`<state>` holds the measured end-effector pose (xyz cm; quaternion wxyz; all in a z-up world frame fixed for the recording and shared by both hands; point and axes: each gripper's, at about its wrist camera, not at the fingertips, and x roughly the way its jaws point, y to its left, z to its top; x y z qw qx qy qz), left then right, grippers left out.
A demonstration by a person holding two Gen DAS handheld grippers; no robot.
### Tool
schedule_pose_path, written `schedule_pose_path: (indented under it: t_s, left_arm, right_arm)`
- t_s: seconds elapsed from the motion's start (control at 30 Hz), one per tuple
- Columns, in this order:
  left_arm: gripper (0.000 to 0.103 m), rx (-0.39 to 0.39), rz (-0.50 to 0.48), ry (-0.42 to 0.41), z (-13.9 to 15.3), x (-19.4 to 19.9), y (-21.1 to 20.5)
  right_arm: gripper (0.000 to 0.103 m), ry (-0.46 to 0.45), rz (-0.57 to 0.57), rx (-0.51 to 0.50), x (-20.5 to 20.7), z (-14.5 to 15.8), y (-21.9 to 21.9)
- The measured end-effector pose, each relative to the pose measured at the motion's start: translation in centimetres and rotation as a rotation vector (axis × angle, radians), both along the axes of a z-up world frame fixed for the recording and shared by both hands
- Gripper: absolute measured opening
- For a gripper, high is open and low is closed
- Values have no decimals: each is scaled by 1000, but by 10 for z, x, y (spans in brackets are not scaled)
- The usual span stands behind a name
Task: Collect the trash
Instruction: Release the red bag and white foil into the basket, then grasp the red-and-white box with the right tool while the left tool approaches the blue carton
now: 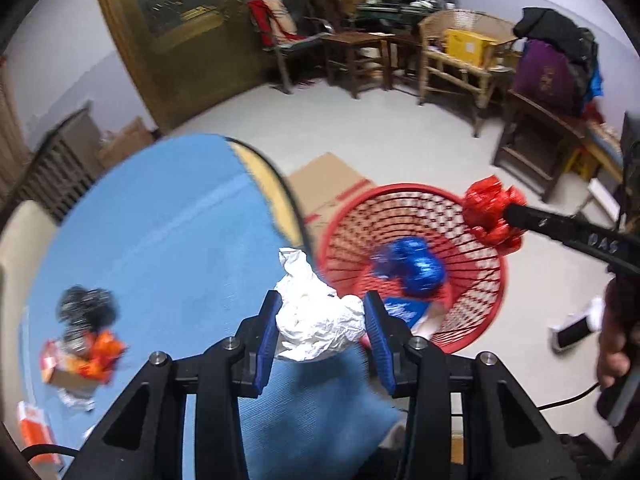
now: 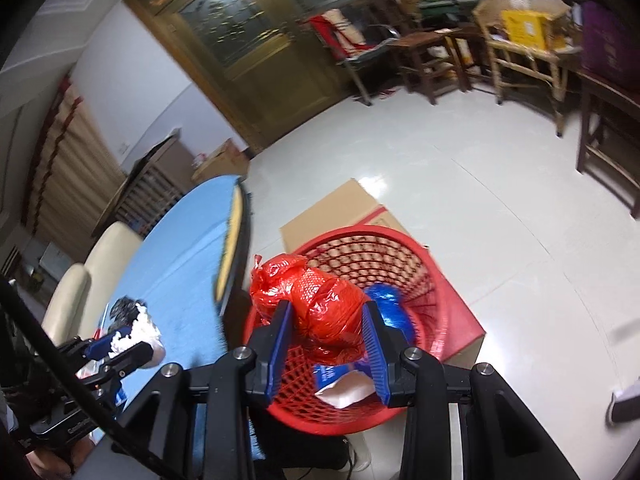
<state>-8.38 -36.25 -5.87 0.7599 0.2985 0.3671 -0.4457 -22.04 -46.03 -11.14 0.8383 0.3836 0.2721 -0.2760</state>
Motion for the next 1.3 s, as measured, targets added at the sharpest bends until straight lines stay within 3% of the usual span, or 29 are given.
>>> schedule_pose_path:
  t_s: [0.13, 0.23, 0.4, 0.53, 0.73, 0.87, 1.1, 1.3]
  left_arm:
    - [49, -11, -39, 63, -5, 1, -23]
    - [62, -7, -36, 57, -6, 2, -35]
    - [62, -32, -4, 86, -1, 13, -23]
    - [62, -51, 48, 61, 8, 22, 8]
    - [62, -56, 129, -56, 13, 21, 91]
    - [62, -65, 251, -110, 15, 29, 158]
    - [63, -124, 571, -34, 13, 77, 279]
    - [63, -175, 741, 10, 5, 105, 342]
  right_arm:
    - [41, 5, -40, 50, -7, -10, -11]
    - [67, -43, -61, 110, -12, -17, -16]
    - [68, -76, -71, 120, -9, -17, -17]
    - [68, -98, -39, 61, -1, -3, -7]
    - [68, -99, 65, 26, 30, 11, 17]
    - [68, -93, 145, 9, 56, 18, 39]
    - [68, -67, 309, -18, 108, 30, 93]
    - [68, -41, 478, -20, 168, 38, 144]
